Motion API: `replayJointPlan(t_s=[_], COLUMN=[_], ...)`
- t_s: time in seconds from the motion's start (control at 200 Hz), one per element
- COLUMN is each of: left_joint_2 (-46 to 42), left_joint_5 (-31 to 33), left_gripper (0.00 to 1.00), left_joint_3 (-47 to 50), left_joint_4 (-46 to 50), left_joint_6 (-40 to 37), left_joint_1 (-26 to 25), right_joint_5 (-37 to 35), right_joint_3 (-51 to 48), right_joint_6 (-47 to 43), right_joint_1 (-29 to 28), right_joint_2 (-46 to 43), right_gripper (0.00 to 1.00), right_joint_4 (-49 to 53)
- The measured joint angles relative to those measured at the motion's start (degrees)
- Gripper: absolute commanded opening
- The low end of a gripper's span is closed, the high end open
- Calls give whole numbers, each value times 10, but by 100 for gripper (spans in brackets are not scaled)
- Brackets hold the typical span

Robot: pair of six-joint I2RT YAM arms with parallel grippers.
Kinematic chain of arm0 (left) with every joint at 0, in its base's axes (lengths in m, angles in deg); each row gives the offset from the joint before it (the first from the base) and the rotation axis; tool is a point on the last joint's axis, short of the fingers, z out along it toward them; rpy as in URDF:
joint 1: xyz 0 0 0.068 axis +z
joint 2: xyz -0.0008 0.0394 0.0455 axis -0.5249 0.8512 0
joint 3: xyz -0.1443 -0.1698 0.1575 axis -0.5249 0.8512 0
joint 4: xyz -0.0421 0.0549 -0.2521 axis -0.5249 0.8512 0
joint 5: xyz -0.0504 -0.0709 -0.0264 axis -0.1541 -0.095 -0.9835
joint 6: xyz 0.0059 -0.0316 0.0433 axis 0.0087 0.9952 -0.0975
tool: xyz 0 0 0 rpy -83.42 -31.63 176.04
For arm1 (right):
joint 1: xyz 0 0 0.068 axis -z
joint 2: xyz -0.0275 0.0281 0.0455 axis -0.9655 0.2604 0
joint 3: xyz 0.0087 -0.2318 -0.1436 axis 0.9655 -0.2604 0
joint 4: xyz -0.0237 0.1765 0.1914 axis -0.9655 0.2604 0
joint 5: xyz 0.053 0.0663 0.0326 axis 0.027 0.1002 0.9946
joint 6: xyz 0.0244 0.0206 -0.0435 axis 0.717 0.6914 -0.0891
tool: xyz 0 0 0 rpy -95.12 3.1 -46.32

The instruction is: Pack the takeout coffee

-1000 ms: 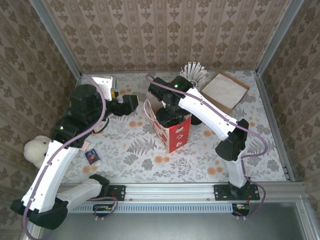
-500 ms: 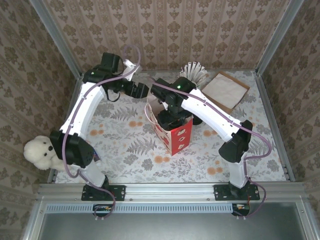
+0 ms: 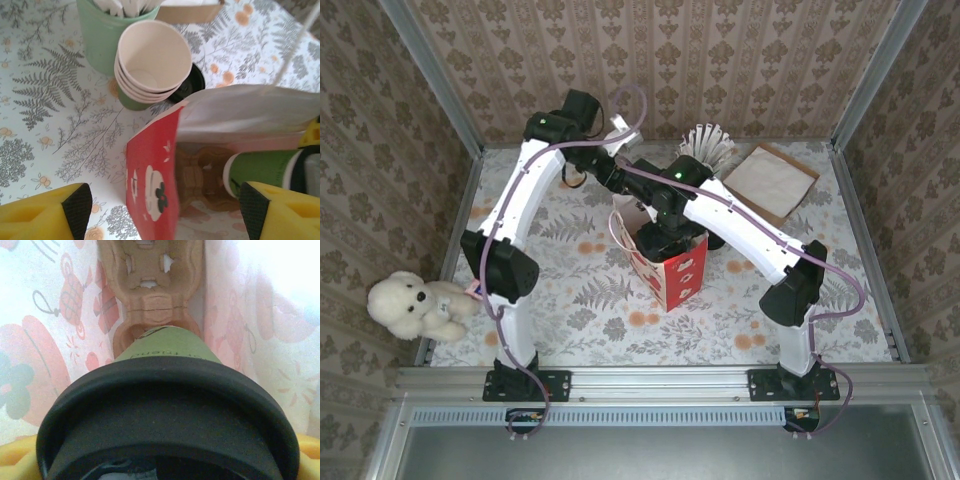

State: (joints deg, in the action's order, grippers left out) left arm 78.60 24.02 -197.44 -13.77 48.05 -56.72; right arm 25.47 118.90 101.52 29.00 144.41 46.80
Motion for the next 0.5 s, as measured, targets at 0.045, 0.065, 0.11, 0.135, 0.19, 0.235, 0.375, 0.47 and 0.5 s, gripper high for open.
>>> replayJointPlan(t_s=[0.045, 0.065, 0.11, 0.135, 0.19, 0.235, 0.375, 0.47, 0.5], left_joint_2=[9, 12, 18, 19, 21, 22, 22, 22, 22], left_joint_5=[5, 7, 9, 10, 15, 19, 17, 13, 12], left_gripper=[78, 77, 73, 69, 63, 61, 49, 39, 36], left_joint_3=[-5, -7, -8, -9, -9, -10, -11, -11, -11], left_joint_4=[7, 11, 20, 24, 33, 36, 36, 29, 26], left_joint_6=[-5, -8, -14, -19, -28, -34, -43, -48, -49], left_joint_1=[0, 0, 0, 0, -3, -7, -27, -31, -30], right_joint_5=[0, 0, 0, 0, 1, 1, 3, 6, 7], right_joint_3=[-2, -3, -7, -9, -13, -16, -21, -22, -22], right_joint_6=[0, 0, 0, 0, 0, 0, 1, 3, 3], right_joint_1=[0, 0, 0, 0, 0, 0, 0, 0, 0], right_joint_2=[-1, -2, -5, -7, -10, -12, -15, -15, -15], right_gripper=[72, 72, 72, 72, 72, 72, 72, 72, 72], right_joint_4=[-1, -1, -4, -6, -9, -11, -13, -14, -14])
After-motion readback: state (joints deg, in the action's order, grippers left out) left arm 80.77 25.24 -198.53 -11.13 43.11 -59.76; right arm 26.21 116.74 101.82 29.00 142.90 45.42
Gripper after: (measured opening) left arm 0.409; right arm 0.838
